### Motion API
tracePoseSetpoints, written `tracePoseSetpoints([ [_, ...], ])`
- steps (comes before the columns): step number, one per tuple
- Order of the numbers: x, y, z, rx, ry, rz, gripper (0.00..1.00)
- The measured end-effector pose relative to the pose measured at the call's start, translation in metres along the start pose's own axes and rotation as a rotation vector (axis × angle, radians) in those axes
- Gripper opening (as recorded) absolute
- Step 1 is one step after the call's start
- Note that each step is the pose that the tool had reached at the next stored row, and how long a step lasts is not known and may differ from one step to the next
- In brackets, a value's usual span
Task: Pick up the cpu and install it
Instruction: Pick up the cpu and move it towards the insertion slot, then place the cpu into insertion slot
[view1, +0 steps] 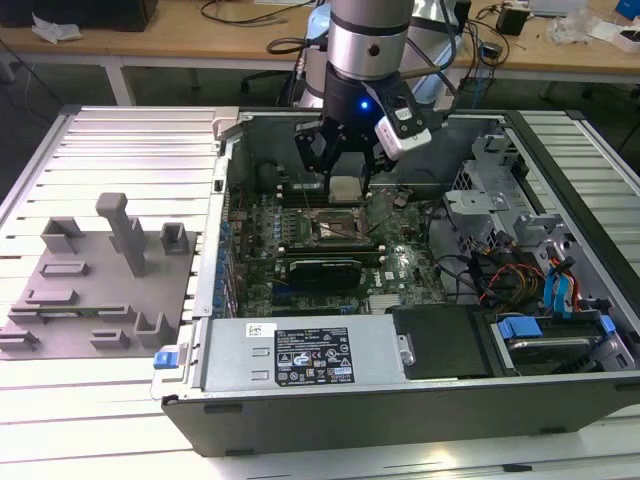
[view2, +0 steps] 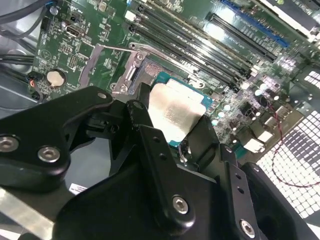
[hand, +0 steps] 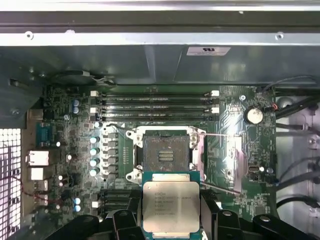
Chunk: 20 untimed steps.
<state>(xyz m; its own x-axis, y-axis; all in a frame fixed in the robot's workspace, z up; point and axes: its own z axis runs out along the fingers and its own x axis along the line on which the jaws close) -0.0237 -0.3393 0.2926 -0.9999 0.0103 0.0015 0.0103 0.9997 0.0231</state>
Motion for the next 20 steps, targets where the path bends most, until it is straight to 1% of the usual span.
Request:
tracePoseSetpoints([
  [3,0.0001,0.0061,0.0036,0.0,0.0,0.0,0.55],
  [6,0.0,0.0072,0.006,0.0,0.0,0.0,0.55],
  [7,0.0,0.0074,0.0081,0.0,0.0,0.0,0.55],
  [10,0.0001,0.0082,0.0112,0.0002,0.0001,0.0,0.55],
  [20,0.0001,0.0083,0.0124,0.0001,0.0,0.0,0.55],
])
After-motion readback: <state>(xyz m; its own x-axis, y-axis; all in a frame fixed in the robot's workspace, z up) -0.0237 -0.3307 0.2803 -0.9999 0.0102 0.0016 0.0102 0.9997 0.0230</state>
